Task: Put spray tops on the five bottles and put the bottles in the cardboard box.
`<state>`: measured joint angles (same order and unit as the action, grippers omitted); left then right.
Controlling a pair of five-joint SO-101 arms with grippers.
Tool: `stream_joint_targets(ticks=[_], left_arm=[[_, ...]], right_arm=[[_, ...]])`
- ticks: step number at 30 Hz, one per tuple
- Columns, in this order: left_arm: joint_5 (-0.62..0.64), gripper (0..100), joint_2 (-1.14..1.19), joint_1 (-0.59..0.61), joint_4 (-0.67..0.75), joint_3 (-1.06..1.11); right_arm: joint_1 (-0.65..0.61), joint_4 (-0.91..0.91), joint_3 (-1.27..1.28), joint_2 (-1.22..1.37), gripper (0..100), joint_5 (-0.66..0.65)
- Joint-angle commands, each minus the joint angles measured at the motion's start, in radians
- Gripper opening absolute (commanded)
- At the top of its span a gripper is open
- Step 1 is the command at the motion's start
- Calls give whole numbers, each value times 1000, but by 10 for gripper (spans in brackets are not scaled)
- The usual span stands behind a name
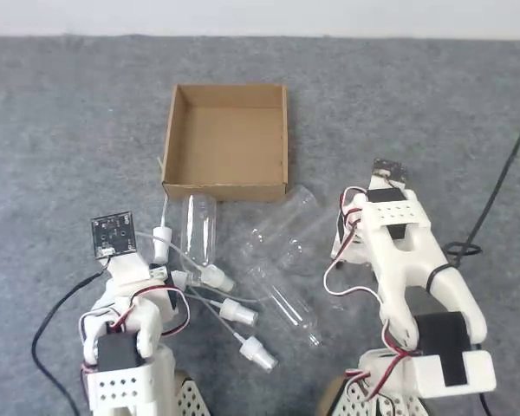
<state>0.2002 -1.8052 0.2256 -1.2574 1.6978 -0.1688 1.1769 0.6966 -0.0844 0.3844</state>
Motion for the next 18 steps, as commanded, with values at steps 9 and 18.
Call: stream_joint_targets(ticks=[9, 18], left_arm=[[0, 12, -17, 2, -6, -13], [0, 12, -17, 2, -6, -13]], right_arm=[[12, 77, -63, -110, 131, -261], [15, 73, -104, -13, 145, -261]])
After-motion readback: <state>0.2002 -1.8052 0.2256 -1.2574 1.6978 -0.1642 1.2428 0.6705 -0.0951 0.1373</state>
